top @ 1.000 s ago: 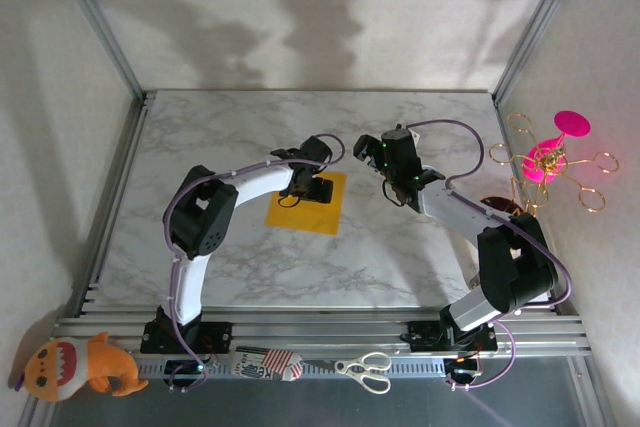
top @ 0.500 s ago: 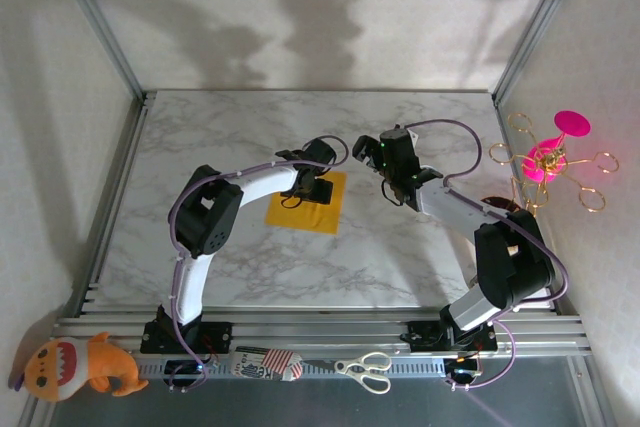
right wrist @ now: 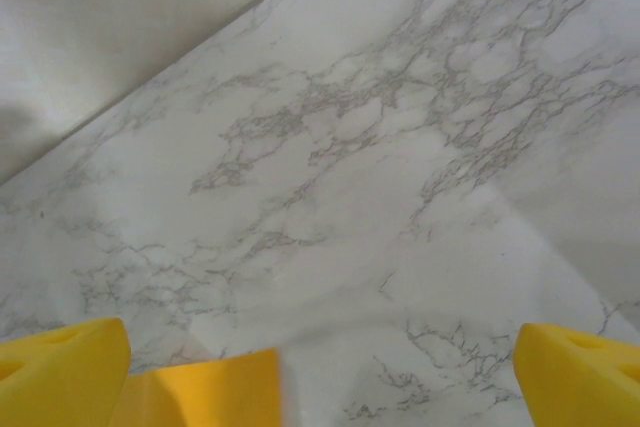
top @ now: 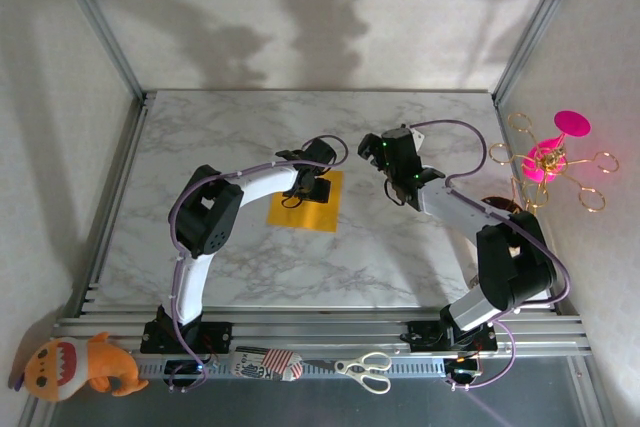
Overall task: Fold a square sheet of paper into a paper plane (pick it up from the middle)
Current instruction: First fold the square sheet of paper in half at the center of the table.
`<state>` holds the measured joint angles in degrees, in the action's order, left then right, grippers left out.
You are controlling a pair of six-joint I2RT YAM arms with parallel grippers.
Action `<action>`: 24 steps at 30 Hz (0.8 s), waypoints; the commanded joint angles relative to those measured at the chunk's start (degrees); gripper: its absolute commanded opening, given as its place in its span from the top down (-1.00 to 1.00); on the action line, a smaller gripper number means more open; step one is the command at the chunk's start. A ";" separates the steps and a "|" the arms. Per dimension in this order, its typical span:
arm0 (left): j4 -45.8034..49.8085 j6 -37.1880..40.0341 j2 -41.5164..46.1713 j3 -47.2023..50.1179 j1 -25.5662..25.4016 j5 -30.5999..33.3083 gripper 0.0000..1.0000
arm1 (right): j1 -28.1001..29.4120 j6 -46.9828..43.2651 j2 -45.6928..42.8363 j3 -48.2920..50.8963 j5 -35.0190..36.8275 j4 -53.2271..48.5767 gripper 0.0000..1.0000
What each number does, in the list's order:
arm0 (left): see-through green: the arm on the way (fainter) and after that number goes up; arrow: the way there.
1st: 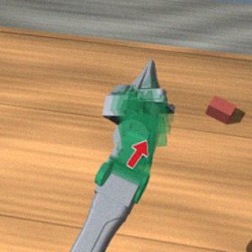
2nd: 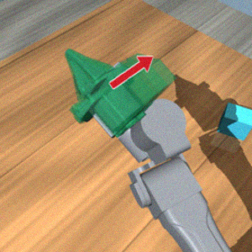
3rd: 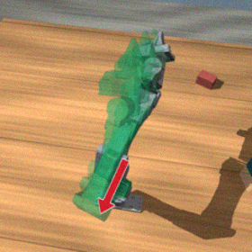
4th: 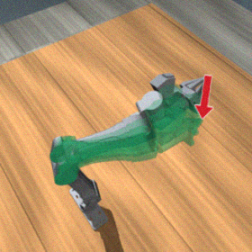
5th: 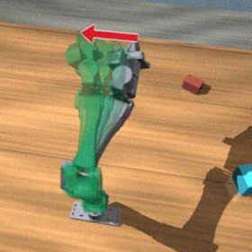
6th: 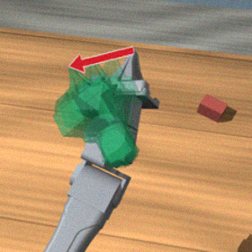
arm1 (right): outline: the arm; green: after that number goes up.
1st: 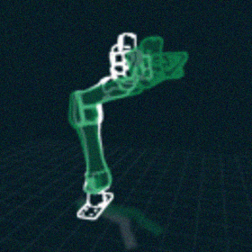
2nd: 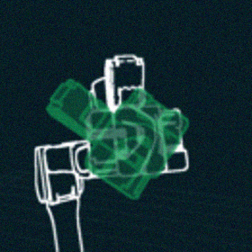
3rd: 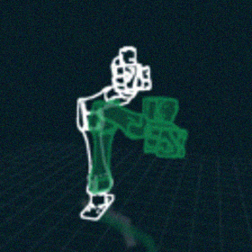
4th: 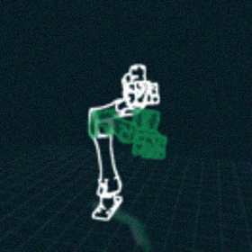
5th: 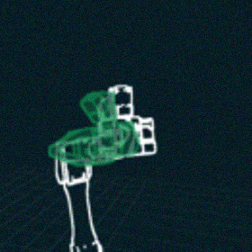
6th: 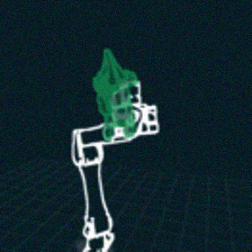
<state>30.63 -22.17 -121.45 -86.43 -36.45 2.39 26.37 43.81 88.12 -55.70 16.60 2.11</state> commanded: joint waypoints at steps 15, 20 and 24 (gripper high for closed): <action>-12.38 -6.44 18.93 10.23 6.25 -28.23 0.27 | -3.13 0.05 -3.91 4.43 -10.55 8.22 -0.97; -23.30 -11.75 20.86 16.71 8.72 -39.30 0.27 | -3.41 -3.56 -2.59 3.98 -20.70 11.31 -0.93; -28.33 -13.95 18.63 20.14 9.90 -41.19 0.27 | -3.42 -3.78 0.38 3.23 -28.93 12.19 -0.80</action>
<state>7.86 -32.97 -100.77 -68.51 -27.20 -33.26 23.14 41.56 86.50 -51.68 -3.88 11.92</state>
